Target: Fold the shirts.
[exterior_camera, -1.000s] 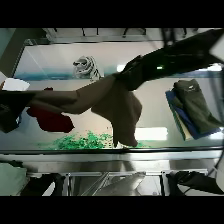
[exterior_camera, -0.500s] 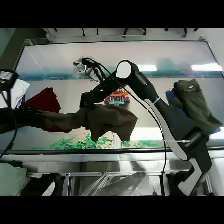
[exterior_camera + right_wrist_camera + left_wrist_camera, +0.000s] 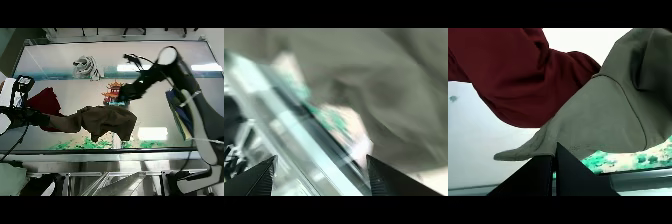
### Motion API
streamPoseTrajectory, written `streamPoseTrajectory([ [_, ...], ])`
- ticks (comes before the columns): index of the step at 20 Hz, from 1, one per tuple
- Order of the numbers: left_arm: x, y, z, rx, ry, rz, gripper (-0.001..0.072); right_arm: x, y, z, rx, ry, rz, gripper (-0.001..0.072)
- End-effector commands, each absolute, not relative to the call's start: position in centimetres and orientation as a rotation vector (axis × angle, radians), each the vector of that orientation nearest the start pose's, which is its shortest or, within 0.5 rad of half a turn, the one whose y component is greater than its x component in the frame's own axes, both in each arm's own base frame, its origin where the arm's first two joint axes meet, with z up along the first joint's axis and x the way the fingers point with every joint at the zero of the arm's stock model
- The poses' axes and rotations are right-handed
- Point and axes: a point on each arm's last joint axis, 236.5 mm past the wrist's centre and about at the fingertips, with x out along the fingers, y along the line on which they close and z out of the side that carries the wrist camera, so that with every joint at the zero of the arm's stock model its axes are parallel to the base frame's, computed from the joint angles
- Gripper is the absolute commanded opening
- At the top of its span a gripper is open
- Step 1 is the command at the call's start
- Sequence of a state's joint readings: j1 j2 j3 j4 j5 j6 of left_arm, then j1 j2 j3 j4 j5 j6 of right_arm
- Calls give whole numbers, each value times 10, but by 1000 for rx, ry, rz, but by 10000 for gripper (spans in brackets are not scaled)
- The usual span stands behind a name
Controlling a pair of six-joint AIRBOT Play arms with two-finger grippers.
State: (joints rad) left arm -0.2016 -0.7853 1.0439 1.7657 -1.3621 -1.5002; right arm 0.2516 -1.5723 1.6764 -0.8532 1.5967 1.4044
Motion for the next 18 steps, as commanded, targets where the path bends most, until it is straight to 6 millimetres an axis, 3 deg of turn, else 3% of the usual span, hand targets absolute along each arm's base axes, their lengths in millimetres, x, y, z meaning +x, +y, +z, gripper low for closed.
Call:
streamPoseTrajectory([
  [1,283,-9,114,324,1090,-58,11,326,173,48,349,1441,639,623],
  [3,282,-8,115,324,1092,-58,11,284,154,-8,496,1535,534,624],
  [5,280,-8,114,324,1102,-57,11,249,164,-44,625,1583,549,624],
  [6,279,-8,113,325,1108,-56,11,243,172,-55,670,1573,563,624],
  [8,275,-7,111,325,1126,-54,11,247,183,-70,733,1515,551,624],
  [11,270,-5,109,322,1151,-50,11,260,205,-74,780,1456,589,624],
  [15,263,-4,106,309,1180,-37,11,263,227,-93,849,1477,585,623],
  [18,263,-4,106,309,1181,-37,11,267,242,-90,907,1461,612,622],
])
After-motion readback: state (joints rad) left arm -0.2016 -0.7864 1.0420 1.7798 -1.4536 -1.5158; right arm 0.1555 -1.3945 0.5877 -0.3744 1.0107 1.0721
